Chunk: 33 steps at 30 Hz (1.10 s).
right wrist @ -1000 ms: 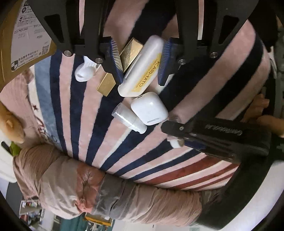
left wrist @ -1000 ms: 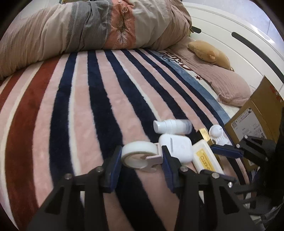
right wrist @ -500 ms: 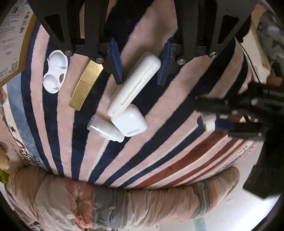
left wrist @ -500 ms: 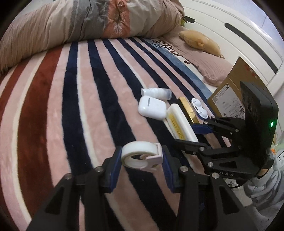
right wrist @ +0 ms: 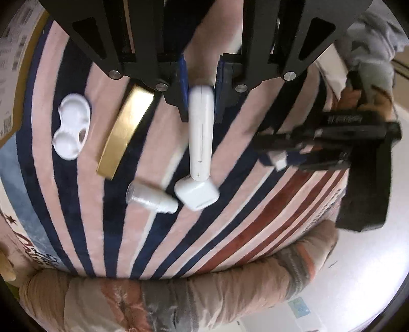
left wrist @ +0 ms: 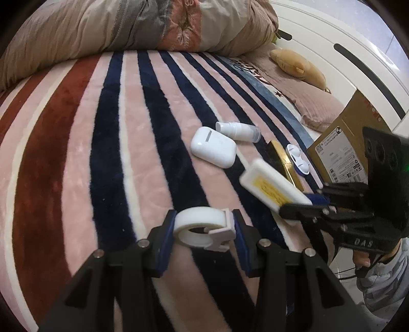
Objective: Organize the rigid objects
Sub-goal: 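Grasp the white KATO-KATO long case with the right tool, then carry the tape roll into the box with the left tool while the right tool drops the long case in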
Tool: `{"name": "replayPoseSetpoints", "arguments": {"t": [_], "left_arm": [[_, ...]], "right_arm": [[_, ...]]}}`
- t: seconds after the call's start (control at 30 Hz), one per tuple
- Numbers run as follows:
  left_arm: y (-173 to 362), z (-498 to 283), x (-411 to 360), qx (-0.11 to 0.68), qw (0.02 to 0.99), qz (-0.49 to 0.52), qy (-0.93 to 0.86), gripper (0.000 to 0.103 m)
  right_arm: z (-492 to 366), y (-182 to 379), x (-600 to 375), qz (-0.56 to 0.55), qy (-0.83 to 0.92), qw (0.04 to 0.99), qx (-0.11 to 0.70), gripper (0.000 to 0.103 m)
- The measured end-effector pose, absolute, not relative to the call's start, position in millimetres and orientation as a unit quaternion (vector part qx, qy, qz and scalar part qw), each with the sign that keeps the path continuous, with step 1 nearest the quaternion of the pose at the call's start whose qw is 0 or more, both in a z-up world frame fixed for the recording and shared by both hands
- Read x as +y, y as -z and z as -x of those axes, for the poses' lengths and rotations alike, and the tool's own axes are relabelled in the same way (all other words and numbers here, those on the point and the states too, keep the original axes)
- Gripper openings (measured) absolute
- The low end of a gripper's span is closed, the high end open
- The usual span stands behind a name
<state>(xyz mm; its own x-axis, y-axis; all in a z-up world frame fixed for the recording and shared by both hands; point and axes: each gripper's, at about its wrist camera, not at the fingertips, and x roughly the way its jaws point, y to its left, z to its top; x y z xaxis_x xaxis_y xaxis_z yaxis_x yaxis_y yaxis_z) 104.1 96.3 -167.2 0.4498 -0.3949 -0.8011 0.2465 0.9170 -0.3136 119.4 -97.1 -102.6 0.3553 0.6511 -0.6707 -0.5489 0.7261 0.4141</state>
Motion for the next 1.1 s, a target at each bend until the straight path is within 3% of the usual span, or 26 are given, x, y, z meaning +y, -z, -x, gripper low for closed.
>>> {"name": "replayPoseSetpoints", "arguments": {"t": [0.4,0.67,0.87,1.1], "left_arm": [[156,-98,101,0.481,0.854,0.085,0.181,0.039],[70,-63,86,0.414,0.888,0.063,0.193,0.039],[-3,-38,28,0.352,0.904,0.023,0.241,0.039],[-30,-49,-74,0.344,0.887,-0.027,0.306,0.039]], "right_arm": [[-122,96,-80,-0.032,-0.349,0.838,0.419,0.013],[-64,19,-112,-0.044,-0.367,0.867,0.334,0.013],[-18,-31,-180,-0.074,-0.356,0.893,0.266,0.013],[1,-34,-282,-0.098,-0.261,0.926,0.256,0.013]]}}
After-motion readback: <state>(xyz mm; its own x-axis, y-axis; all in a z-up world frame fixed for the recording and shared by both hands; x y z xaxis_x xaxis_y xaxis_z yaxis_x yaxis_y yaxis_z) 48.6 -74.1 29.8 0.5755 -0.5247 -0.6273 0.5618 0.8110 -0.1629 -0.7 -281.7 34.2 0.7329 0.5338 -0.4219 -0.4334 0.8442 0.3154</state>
